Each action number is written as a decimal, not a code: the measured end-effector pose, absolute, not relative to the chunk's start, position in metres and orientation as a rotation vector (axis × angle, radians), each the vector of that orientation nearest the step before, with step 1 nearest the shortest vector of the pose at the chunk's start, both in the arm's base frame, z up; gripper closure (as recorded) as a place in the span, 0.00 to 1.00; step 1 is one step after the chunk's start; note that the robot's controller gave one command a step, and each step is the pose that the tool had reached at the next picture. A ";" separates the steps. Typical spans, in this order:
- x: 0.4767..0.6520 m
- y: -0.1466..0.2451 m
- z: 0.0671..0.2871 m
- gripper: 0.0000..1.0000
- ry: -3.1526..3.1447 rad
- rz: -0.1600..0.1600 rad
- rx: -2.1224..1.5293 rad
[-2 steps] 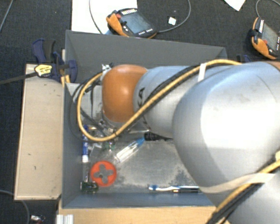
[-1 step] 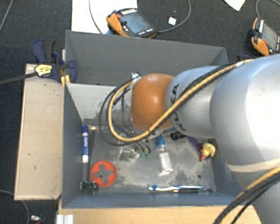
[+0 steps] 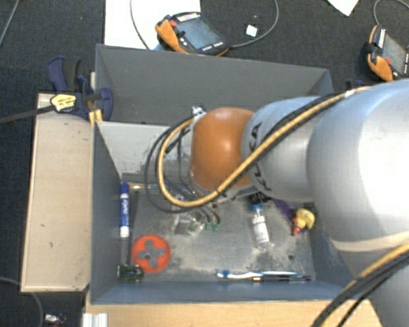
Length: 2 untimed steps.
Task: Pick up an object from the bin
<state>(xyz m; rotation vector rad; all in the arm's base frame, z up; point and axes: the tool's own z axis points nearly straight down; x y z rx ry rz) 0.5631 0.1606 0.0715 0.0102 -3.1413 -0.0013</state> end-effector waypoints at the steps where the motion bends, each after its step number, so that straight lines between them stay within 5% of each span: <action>1: 0.563 0.160 0.081 1.00 -3.140 -0.002 0.007; 2: 0.564 0.161 0.098 1.00 -3.144 -0.004 0.004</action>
Offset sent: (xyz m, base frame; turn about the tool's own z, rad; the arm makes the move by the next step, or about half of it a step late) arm -0.0007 -0.0002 0.0118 0.0016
